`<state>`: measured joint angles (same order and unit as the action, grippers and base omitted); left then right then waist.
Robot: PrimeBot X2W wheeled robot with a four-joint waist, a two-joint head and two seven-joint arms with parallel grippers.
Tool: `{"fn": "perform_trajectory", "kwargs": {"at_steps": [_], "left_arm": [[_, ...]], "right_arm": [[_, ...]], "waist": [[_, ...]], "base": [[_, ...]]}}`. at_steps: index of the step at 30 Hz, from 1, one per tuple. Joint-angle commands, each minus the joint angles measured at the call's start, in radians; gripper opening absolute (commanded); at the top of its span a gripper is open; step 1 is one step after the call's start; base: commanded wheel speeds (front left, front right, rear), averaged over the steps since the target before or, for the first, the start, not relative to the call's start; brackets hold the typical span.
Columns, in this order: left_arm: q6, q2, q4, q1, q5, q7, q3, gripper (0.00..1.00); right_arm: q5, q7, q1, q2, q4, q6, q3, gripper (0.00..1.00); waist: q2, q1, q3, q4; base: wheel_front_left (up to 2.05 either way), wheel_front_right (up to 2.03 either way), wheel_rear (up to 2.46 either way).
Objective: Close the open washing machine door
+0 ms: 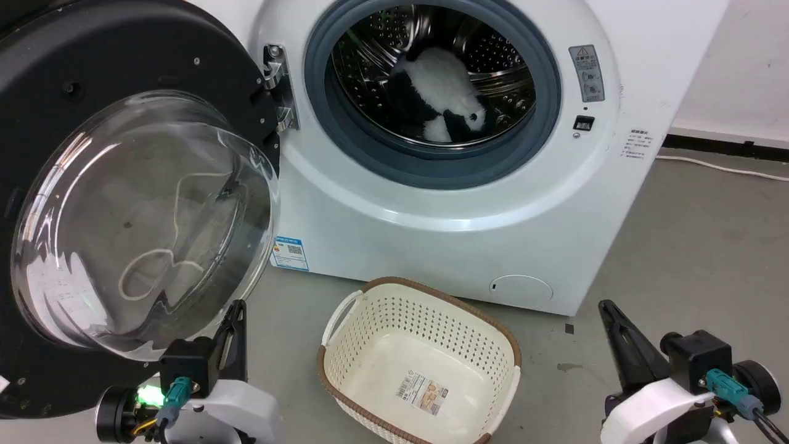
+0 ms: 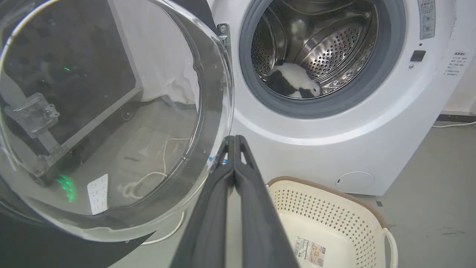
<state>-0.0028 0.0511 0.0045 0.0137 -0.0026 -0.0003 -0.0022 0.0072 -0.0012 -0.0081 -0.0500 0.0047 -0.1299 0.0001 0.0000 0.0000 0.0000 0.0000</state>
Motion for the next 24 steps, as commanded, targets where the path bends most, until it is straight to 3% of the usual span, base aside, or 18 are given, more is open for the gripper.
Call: {"fn": "perform_trajectory", "kwargs": {"at_steps": [1,24], "left_arm": [[0.003,-0.001,-0.005,-0.014,0.003,0.0,0.002,0.0],[0.003,-0.001,-0.005,-0.014,0.003,0.0,0.002,0.0]], "right_arm": [[-0.007,0.001,0.008,0.0,-0.005,-0.001,0.0,0.0],[-0.007,0.001,0.008,0.0,-0.005,-0.001,0.0,0.0]], "waist": [[0.0,0.0,0.0,0.0],[0.0,0.0,0.0,0.0]], "base": [[0.0,0.0,0.0],[0.0,0.0,0.0]]}}
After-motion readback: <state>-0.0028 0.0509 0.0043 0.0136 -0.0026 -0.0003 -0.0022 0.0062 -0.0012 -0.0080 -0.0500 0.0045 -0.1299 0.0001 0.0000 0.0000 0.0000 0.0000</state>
